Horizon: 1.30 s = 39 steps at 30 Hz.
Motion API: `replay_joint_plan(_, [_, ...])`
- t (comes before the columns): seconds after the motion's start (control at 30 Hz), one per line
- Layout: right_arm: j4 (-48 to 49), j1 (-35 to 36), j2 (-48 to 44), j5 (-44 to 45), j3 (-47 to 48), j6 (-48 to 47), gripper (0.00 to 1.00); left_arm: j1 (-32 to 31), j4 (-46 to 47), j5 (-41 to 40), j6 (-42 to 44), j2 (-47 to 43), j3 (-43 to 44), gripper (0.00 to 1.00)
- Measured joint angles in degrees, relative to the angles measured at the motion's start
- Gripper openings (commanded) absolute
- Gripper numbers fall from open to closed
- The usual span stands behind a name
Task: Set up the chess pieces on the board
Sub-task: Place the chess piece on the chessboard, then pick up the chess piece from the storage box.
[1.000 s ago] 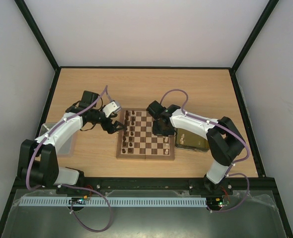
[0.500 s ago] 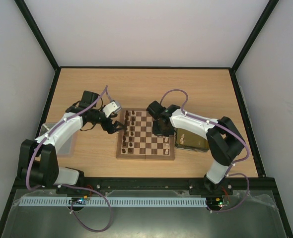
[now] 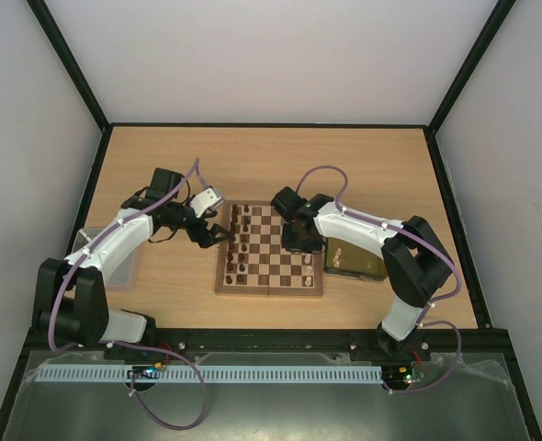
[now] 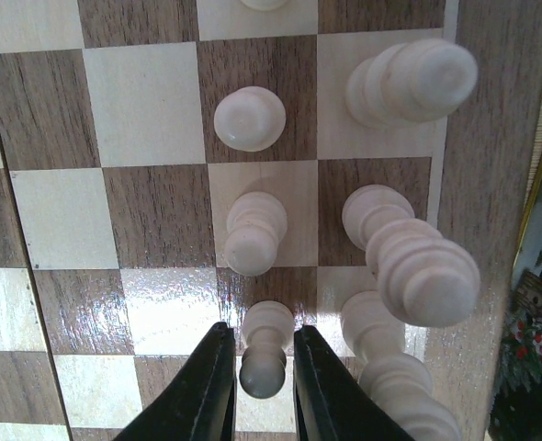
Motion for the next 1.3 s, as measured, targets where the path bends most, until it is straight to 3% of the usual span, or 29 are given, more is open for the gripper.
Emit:
replay_joint_plan(1.03, [-4.1,0.0,-1.3,1.5,5.1,0.0,0.17,0.0,0.0,0.3,0.4,0.3,0.0,0.93])
replay_joint_plan(1.3, [-8.6,-3.5,-9.6,4.9,8.7,0.0,0.21,-0.2,0.0,0.3,0.4,0.6,0.0,0.92])
